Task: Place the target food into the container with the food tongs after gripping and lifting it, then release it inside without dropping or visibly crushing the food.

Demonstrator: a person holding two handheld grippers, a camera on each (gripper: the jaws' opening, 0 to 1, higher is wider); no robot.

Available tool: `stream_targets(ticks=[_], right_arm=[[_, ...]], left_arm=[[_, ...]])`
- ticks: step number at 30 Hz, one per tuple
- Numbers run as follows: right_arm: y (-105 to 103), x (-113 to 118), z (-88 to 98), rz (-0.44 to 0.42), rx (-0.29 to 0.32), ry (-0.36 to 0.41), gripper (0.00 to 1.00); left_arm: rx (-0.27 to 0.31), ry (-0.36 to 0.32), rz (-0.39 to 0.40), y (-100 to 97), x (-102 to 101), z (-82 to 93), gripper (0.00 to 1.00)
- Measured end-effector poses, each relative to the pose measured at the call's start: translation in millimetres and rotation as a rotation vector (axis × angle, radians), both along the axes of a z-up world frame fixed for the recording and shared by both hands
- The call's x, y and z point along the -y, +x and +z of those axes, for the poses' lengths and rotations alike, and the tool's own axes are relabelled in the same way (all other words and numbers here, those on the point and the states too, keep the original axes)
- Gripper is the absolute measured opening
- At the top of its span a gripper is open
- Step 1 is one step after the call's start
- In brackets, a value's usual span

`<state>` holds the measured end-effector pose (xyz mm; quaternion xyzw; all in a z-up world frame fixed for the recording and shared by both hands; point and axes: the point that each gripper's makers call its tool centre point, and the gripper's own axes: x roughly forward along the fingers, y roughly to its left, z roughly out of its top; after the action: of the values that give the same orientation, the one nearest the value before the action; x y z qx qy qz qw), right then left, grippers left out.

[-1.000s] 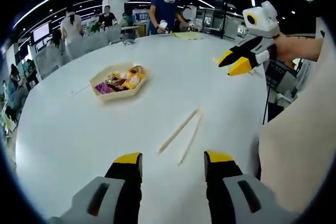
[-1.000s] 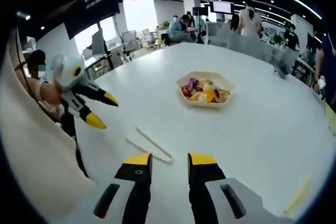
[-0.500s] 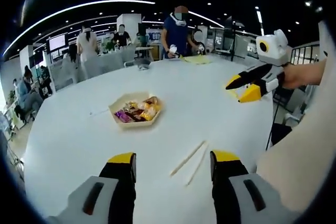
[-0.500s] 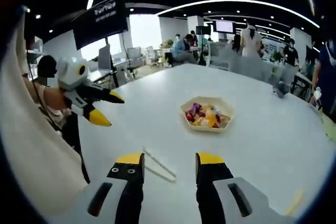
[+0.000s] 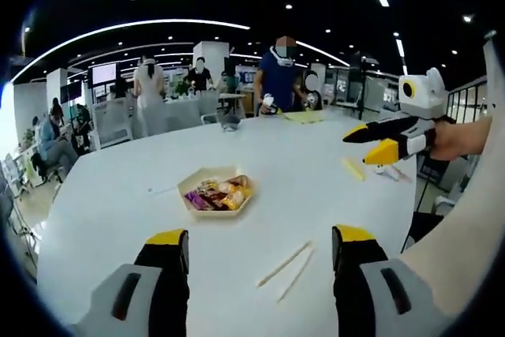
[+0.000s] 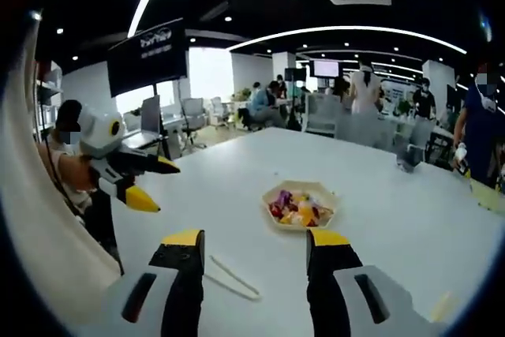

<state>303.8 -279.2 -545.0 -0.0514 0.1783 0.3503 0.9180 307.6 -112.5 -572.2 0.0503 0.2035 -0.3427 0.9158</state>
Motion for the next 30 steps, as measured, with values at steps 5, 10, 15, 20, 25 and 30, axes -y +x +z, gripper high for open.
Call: stream_targets(ticks=[5, 10, 15, 20, 25, 30], right_arm=[[-2, -3, 8.9, 0.001, 0.015, 0.021, 0.56], [0, -1, 18.8, -0.023, 0.042, 0.040, 0.61], [4, 4, 29.2, -0.064, 0.062, 0.076, 0.66], [11, 10, 46.0, -0.115, 0.102, 0.119, 0.73], [13, 12, 57.1, -0.127, 0.128, 0.139, 0.75], [14, 11, 78.9, -0.138, 0.198, 0.186, 0.77]], left_arm=[[0.026, -0.009, 0.012, 1.2, -4, 11.8, 0.76], [0.051, -0.030, 0.042, 4.5, -7, 18.6, 0.74], [0.087, -0.068, 0.075, 6.1, -11, 33.6, 0.78], [0.135, -0.104, 0.106, 10.1, -15, 53.5, 0.81], [0.172, -0.146, 0.131, 13.5, -19, 71.8, 0.85], [0.196, -0.132, 0.131, 12.9, -20, 78.5, 0.88]])
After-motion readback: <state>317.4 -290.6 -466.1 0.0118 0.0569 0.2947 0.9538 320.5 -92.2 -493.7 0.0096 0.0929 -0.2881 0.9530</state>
